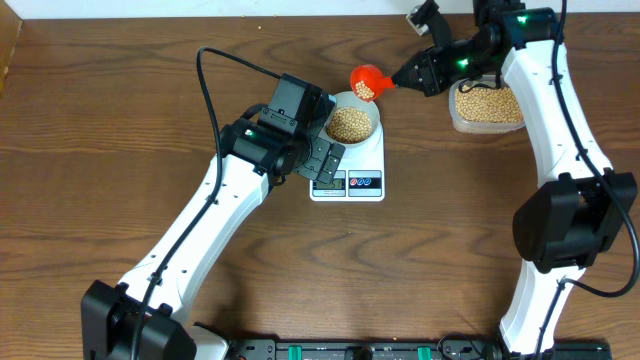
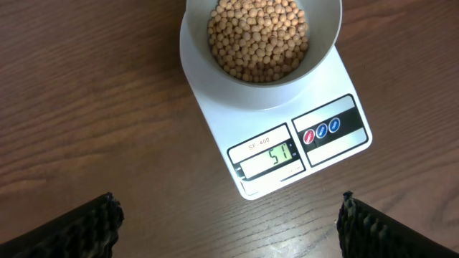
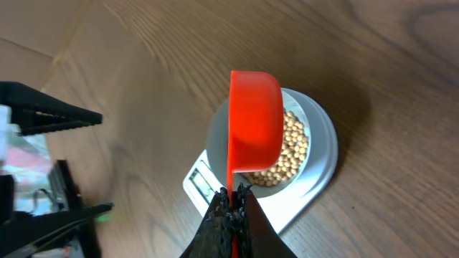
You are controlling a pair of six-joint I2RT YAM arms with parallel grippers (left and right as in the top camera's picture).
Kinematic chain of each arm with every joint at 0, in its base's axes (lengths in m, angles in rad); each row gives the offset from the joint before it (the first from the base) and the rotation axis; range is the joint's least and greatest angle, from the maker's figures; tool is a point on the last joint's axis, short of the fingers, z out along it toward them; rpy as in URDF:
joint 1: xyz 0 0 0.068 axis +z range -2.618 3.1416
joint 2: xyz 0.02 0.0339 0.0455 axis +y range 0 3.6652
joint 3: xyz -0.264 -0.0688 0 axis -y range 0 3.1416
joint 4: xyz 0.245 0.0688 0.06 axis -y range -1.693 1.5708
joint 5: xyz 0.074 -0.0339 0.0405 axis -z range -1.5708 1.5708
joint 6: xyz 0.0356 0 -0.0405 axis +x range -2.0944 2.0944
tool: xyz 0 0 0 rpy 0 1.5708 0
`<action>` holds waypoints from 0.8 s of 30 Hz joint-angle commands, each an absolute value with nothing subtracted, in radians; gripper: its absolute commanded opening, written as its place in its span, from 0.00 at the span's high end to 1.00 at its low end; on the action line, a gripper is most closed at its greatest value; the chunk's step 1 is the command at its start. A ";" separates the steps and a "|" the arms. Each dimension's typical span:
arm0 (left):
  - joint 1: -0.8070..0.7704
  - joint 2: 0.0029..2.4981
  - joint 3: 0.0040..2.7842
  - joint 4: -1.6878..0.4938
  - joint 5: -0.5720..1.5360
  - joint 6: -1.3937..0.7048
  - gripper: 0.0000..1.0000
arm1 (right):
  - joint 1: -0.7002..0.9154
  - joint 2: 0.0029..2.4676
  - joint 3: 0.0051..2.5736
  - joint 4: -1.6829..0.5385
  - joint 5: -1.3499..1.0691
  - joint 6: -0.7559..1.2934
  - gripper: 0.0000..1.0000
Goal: Scoop item into bowl and weigh 50g on scale
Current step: 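Carry the red scoop back to the soybean tub with the right gripper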
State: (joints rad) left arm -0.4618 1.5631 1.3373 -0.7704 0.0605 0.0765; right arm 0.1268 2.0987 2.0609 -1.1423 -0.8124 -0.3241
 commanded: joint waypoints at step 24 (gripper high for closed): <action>-0.461 1.543 1.341 -0.774 0.047 0.082 0.02 | -0.019 2.065 2.081 -1.166 -0.912 -0.292 0.99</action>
State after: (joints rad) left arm -0.4618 1.5631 1.3373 -0.7704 0.0605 0.0761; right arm 0.0322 2.0987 2.0609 -1.1542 -0.8852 -0.3054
